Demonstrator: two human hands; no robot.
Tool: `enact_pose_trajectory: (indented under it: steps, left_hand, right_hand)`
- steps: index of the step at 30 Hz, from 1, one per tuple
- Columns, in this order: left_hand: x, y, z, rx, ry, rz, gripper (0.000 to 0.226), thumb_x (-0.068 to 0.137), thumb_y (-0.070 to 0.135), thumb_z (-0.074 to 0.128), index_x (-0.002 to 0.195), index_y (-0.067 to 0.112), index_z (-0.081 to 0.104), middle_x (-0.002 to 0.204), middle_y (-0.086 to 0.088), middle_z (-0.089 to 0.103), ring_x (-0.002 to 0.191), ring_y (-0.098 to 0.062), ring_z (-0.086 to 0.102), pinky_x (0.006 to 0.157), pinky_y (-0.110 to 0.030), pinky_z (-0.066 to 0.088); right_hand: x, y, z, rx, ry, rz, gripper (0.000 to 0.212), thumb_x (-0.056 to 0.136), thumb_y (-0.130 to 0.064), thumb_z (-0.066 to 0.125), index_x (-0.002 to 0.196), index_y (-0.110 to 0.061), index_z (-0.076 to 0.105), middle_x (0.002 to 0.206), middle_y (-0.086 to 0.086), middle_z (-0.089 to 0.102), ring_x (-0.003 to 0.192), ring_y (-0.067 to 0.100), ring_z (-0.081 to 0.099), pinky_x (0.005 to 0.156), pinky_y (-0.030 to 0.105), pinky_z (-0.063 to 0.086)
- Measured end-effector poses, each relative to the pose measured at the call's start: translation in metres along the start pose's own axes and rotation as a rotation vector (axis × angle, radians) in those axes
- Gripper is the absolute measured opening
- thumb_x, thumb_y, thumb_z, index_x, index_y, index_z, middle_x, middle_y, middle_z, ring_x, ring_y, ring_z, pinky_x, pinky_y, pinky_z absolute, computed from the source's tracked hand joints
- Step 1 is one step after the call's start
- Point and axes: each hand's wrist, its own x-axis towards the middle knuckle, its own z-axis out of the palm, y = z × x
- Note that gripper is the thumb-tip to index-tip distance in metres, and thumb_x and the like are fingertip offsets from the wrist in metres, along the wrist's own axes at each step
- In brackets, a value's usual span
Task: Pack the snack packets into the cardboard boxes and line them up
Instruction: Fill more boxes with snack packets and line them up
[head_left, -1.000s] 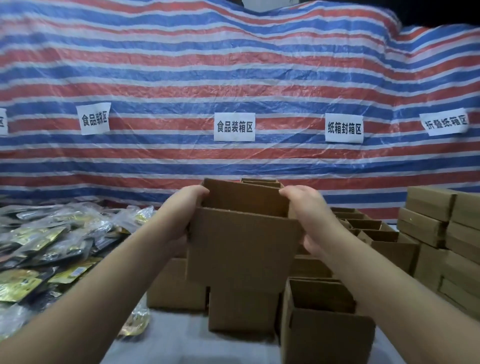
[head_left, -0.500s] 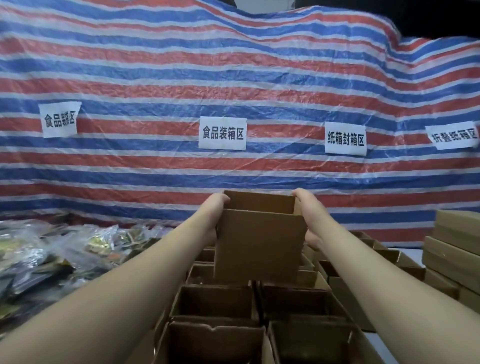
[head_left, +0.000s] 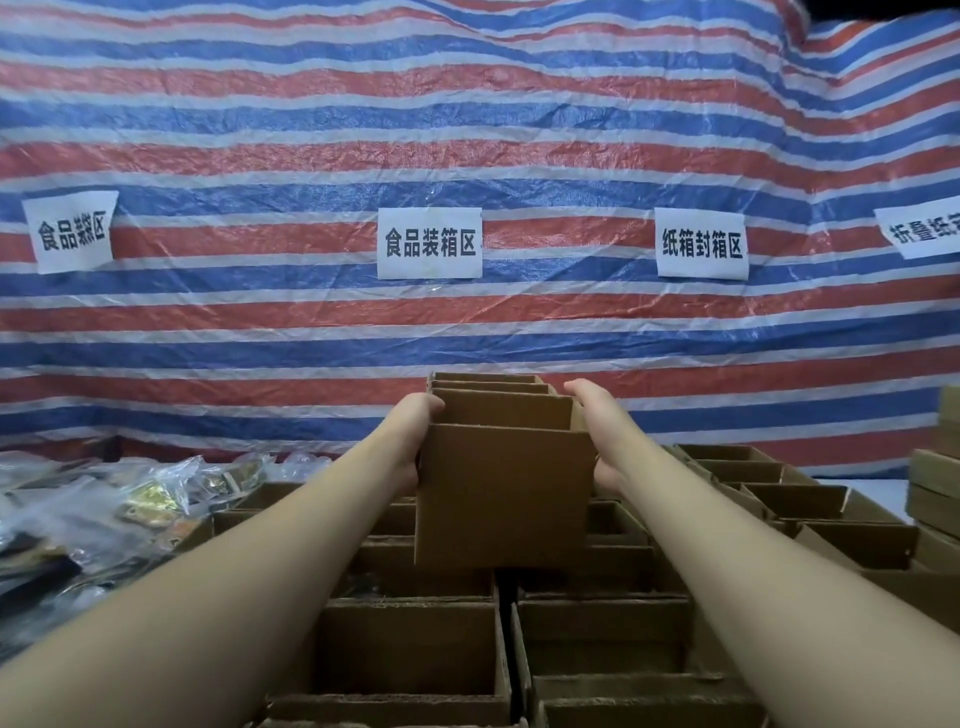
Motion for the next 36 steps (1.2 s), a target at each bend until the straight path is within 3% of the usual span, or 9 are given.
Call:
enact_pose_trajectory:
  steps: [10,14,20,22,25,27,30,33,36]
  left_hand:
    - [0.018,-0.007,-0.002,-0.008,-0.004,0.039,0.034,0.099,0.033,0.044,0.109,0.011,0.069,0.096,-0.01,0.076,0.099,-0.026,0.069,0.101,-0.048,0.046]
    - [0.023,-0.005,0.0,-0.049,-0.006,0.026,0.053,0.101,0.055,0.036,0.106,0.012,0.066,0.096,-0.01,0.076,0.096,-0.027,0.068,0.098,-0.047,0.046]
    - [0.018,-0.001,-0.001,-0.016,0.176,0.028,0.072,0.099,0.064,0.025,0.146,0.011,0.039,0.143,-0.013,0.051,0.132,-0.033,0.047,0.112,-0.05,0.036]
    - [0.007,0.0,0.001,0.106,0.275,0.106,0.066,0.101,0.059,0.026,0.144,0.012,0.04,0.143,-0.013,0.05,0.128,-0.033,0.05,0.104,-0.049,0.042]
    - [-0.016,0.0,0.003,0.42,0.469,0.447,0.049,0.104,0.047,0.033,0.136,0.012,0.046,0.133,-0.014,0.055,0.11,-0.027,0.056,0.079,-0.039,0.051]
    - [-0.032,0.001,0.008,0.565,0.513,0.689,0.041,0.103,0.038,0.04,0.134,0.012,0.047,0.131,-0.013,0.054,0.112,-0.025,0.055,0.086,-0.041,0.05]
    - [-0.054,-0.002,0.034,0.745,0.453,0.953,0.037,0.101,0.028,0.047,0.133,0.009,0.049,0.13,-0.011,0.054,0.118,-0.025,0.052,0.101,-0.044,0.045]
    - [-0.068,-0.014,0.083,0.835,0.25,1.123,0.03,0.098,0.024,0.05,0.126,0.014,0.055,0.117,-0.002,0.059,0.105,-0.013,0.053,0.093,-0.032,0.046]
    - [-0.057,-0.037,0.145,1.008,-0.096,1.08,0.018,0.096,0.03,0.053,0.114,0.028,0.058,0.105,0.012,0.057,0.097,-0.005,0.056,0.08,-0.021,0.049]
  right_hand:
    - [0.023,0.004,0.011,-0.063,0.039,-0.001,0.06,0.1,-0.059,0.04,0.147,-0.022,0.045,0.148,0.008,0.053,0.135,0.029,0.05,0.115,0.05,0.038]
    - [0.021,0.005,0.011,0.007,0.063,0.0,0.061,0.101,-0.061,0.035,0.147,-0.021,0.046,0.147,0.009,0.054,0.134,0.029,0.051,0.115,0.051,0.039]
    - [-0.003,0.003,0.009,-0.041,0.106,-0.006,0.069,0.098,-0.069,0.027,0.15,-0.026,0.041,0.151,0.006,0.049,0.14,0.029,0.043,0.116,0.053,0.035]
    - [-0.015,0.002,0.008,-0.123,0.133,-0.005,0.068,0.098,-0.067,0.029,0.15,-0.026,0.04,0.151,0.006,0.047,0.142,0.029,0.04,0.116,0.053,0.034]
    - [-0.037,0.0,-0.002,-0.185,0.144,-0.054,0.053,0.102,-0.055,0.036,0.143,-0.024,0.045,0.138,0.003,0.055,0.127,0.024,0.05,0.105,0.043,0.04]
    - [-0.051,0.001,-0.017,-0.249,0.175,-0.099,0.041,0.103,-0.045,0.042,0.136,-0.022,0.049,0.122,-0.001,0.057,0.111,0.019,0.051,0.092,0.039,0.042]
    - [-0.06,0.005,-0.054,-0.381,0.262,-0.15,0.025,0.104,-0.035,0.046,0.121,-0.02,0.056,0.109,0.0,0.06,0.094,0.015,0.057,0.081,0.034,0.047]
    - [-0.059,0.01,-0.104,-0.466,0.327,-0.181,0.011,0.105,-0.026,0.047,0.11,-0.021,0.055,0.101,-0.001,0.059,0.085,0.01,0.054,0.067,0.026,0.042]
    - [-0.053,0.024,-0.159,-0.64,0.338,-0.186,0.012,0.103,-0.014,0.051,0.11,-0.02,0.058,0.11,0.003,0.061,0.093,0.013,0.057,0.079,0.028,0.047]
